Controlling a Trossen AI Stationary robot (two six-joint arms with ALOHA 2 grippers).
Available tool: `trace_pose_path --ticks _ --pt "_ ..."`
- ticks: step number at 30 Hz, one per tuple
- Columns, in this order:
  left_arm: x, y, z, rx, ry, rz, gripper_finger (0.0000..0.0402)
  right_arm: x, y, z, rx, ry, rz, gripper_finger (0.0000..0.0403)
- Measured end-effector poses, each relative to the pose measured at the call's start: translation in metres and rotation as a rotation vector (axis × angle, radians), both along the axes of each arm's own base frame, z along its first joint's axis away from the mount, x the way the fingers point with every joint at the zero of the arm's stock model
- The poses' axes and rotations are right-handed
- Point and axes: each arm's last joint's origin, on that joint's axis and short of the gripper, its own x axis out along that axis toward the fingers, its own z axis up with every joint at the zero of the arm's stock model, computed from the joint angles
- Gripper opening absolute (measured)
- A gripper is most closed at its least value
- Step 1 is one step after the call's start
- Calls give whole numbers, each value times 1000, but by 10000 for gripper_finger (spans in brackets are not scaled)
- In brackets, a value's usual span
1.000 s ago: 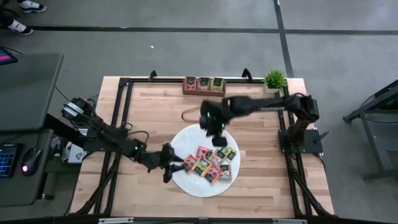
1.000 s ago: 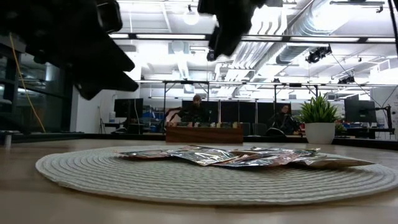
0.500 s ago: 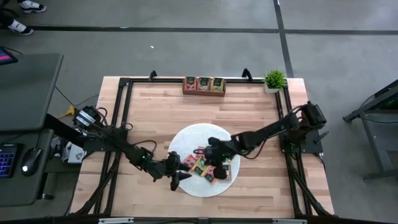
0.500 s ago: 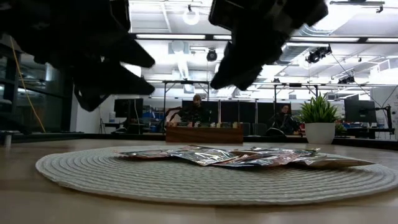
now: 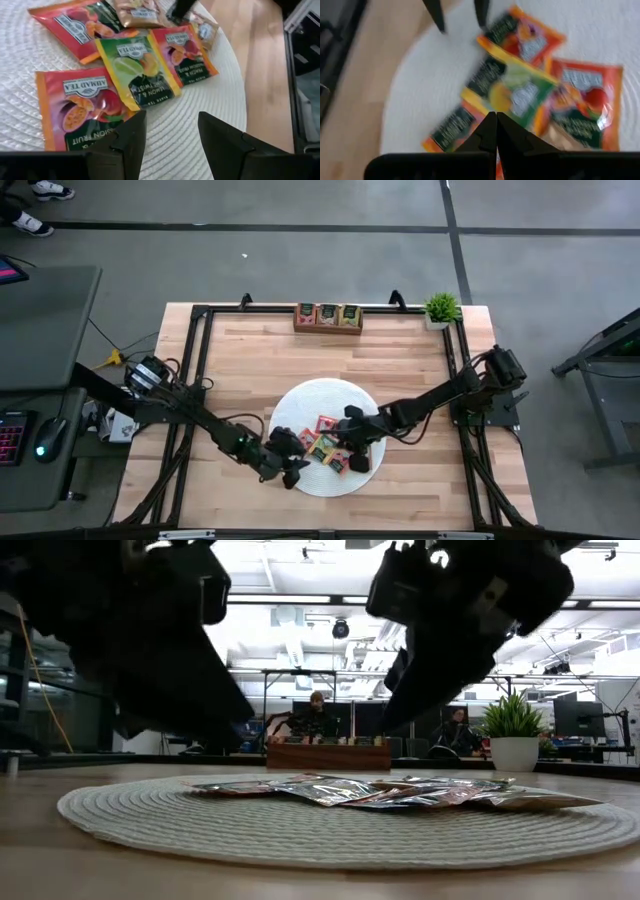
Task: Pick & Place Tea
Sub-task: Put the yellow tea bag into the right section of the wooden organizer
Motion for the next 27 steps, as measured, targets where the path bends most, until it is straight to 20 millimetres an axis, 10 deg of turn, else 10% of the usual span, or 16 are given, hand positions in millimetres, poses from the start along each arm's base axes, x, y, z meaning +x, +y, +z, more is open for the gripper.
trace_pose_path --ticks 27 --pt "4 6 2 -43 22 68 177 13 3 -35 18 6 -44 0"
